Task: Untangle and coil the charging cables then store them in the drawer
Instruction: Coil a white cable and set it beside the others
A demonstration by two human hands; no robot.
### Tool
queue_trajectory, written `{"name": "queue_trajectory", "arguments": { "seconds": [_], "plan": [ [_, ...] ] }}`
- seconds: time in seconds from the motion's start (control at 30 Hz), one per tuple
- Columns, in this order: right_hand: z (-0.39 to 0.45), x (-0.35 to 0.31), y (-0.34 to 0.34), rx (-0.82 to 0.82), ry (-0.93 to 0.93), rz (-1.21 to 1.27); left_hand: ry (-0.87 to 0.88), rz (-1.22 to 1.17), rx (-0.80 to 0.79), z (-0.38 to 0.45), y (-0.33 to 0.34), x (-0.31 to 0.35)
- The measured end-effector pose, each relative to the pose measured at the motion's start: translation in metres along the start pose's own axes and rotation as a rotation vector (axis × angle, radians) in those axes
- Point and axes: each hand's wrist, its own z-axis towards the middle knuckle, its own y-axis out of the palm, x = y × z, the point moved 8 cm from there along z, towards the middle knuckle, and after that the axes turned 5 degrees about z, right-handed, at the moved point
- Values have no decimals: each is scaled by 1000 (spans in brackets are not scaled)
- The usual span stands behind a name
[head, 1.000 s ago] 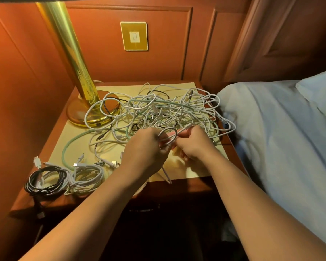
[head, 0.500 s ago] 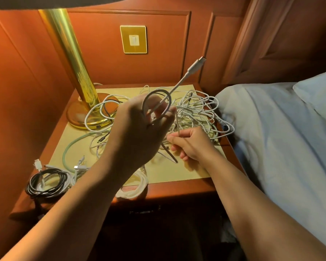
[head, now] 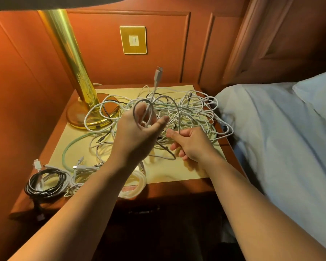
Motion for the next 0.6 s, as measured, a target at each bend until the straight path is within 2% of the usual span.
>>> {"name": "queue_trajectory", "arguments": {
  "seconds": [0.1, 0.27, 0.37, 0.43, 0.6],
  "plan": [
    [0, 0, 1, -9, 50, -69, -50, 30, -42, -1, 20, -9],
    [2, 10, 2, -16, 162, -66, -117, 45, 9, -11, 45, -21],
    [5, 10, -2, 59, 73, -43, -204, 75, 17, -12, 53, -32],
    [6, 3, -1, 38, -22, -160, -240, 52, 1, -10, 55, -35],
    [1, -9, 0, -48, -143, -121, -267, -118, -37, -4, 49, -27]
  ]
}}
